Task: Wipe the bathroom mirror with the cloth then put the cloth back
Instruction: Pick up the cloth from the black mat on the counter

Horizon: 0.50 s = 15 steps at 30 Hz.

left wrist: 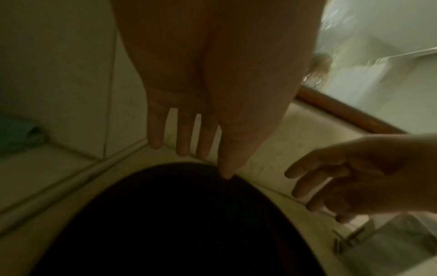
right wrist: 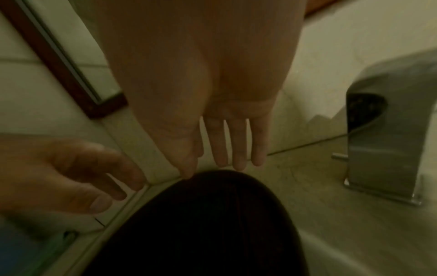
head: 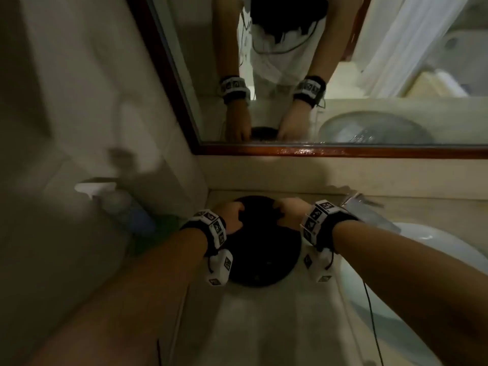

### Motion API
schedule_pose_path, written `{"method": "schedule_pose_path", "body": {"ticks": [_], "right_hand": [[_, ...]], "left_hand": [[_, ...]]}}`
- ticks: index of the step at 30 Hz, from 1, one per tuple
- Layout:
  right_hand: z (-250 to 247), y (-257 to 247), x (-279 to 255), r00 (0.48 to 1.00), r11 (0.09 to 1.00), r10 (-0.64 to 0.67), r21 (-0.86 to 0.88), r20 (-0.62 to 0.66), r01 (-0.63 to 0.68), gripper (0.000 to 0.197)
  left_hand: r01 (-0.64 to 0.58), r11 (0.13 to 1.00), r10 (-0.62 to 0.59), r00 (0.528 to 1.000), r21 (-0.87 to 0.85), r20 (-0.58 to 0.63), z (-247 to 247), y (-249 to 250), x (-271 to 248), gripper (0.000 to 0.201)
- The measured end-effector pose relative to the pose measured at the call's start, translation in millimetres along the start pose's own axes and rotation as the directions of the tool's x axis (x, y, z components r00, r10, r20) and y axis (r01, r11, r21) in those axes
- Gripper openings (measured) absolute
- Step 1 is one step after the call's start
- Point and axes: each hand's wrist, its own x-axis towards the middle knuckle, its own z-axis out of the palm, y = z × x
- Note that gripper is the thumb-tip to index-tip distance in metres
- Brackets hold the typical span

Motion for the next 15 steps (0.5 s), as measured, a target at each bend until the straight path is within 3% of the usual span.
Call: {"method": "schedule_pose_path", "body": {"ticks": [3,8,15], "right_hand": [[18,7,23,0.998,0.999,0.004,0.034,0.06,-0.006,0.047],[46,10,50,0.998,0.997,-0.057,-0.055,0.041,0.059,0.058],[57,16,64,1.0,0.997,-0.023,-0.077,-0.009,0.022,0.06]], "left_hand": [[-0.127,0.99,0.125,0.991,-0.061,-0.038,32,-21,11,0.046],[-0.055,0.993,0.057,0.998,0.105,-0.015,56,-44,32,0.069],[0.021,0.985,-0.02,1.0,0.171,-0.011,64,-41,49,0.06]]}}
